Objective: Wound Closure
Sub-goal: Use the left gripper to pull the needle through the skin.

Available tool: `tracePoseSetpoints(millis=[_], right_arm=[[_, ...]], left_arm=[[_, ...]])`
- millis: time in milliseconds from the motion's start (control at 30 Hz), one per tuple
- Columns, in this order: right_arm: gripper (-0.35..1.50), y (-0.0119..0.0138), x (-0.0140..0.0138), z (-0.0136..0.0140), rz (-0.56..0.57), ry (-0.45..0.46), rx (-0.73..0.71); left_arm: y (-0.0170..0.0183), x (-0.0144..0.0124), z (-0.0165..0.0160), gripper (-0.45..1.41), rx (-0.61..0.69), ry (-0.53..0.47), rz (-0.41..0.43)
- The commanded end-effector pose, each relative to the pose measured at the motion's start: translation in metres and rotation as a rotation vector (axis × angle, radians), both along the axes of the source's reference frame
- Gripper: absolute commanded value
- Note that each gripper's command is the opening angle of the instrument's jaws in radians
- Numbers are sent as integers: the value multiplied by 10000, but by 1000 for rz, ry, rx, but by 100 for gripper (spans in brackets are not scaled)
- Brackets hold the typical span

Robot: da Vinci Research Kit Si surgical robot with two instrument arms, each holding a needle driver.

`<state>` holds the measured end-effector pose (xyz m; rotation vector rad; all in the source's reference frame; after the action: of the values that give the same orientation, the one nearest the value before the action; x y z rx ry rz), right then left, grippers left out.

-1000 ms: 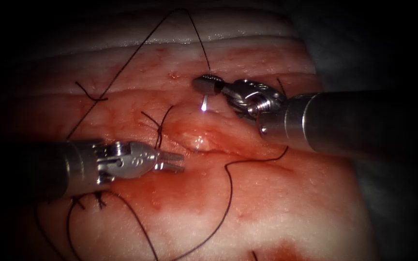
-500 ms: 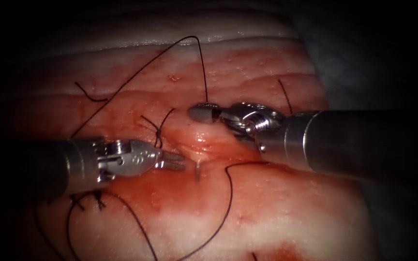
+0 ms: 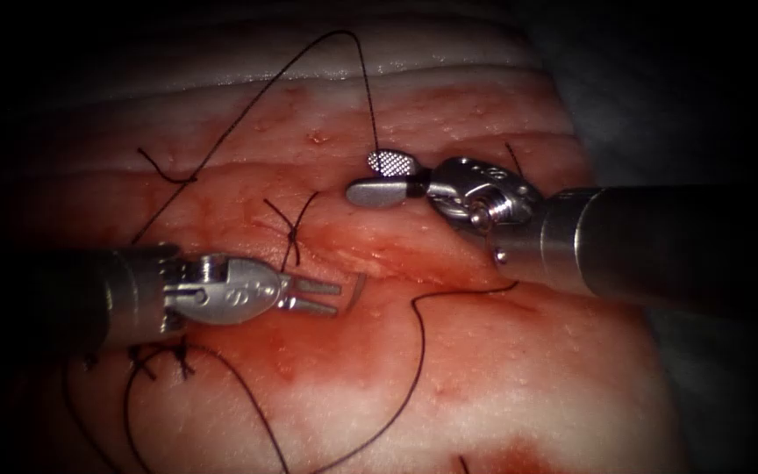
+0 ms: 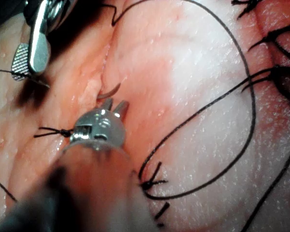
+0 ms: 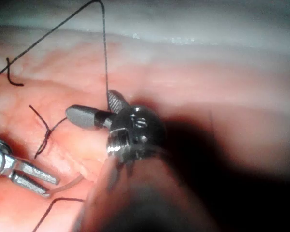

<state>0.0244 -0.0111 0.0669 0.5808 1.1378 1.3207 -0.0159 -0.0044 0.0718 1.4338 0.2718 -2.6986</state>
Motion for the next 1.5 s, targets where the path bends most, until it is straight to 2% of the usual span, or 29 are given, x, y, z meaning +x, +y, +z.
tracePoseSetpoints(millis=[33,200,333,533,600,667,800,833,867,900,1033,1100,1133,1300,1400,1500], right_arm=[[126,7,0,9,10,-8,-16],[125,9,-5,11,16,-1,-21],[116,7,-4,9,15,-4,-27],[103,4,-4,9,12,-5,-34],[99,4,-4,9,14,-7,-34],[98,4,-4,9,14,-10,-39],[88,4,-5,9,19,-17,-40],[86,4,-5,9,21,-19,-40],[86,4,-5,9,23,-21,-40],[86,4,-5,9,25,-19,-42],[81,4,-9,10,31,-27,-42],[81,5,-11,10,36,-29,-43],[81,5,-12,10,35,-29,-43],[84,6,-13,10,33,-30,-48],[104,6,-13,10,33,-31,-47],[109,7,-14,9,35,-32,-46]], left_arm=[[1,-7,4,-6,-11,-16,8],[3,-15,5,2,-64,-61,54],[11,-21,12,27,-91,-94,53],[22,-23,25,32,-101,-119,47],[24,-23,29,24,-102,-120,48],[24,-24,32,4,-104,-144,59],[20,-28,37,-5,-94,-181,84],[19,-30,38,-5,-89,-190,88],[19,-32,38,12,-91,-201,94],[19,-34,39,15,-93,-210,98],[21,-37,39,-11,-76,-258,91],[22,-36,38,-38,-55,-269,93],[22,-34,37,-45,-39,-271,89],[30,-27,33,-45,109,-323,91],[37,-23,31,-45,204,-348,95],[44,-22,25,-45,330,-354,70]])
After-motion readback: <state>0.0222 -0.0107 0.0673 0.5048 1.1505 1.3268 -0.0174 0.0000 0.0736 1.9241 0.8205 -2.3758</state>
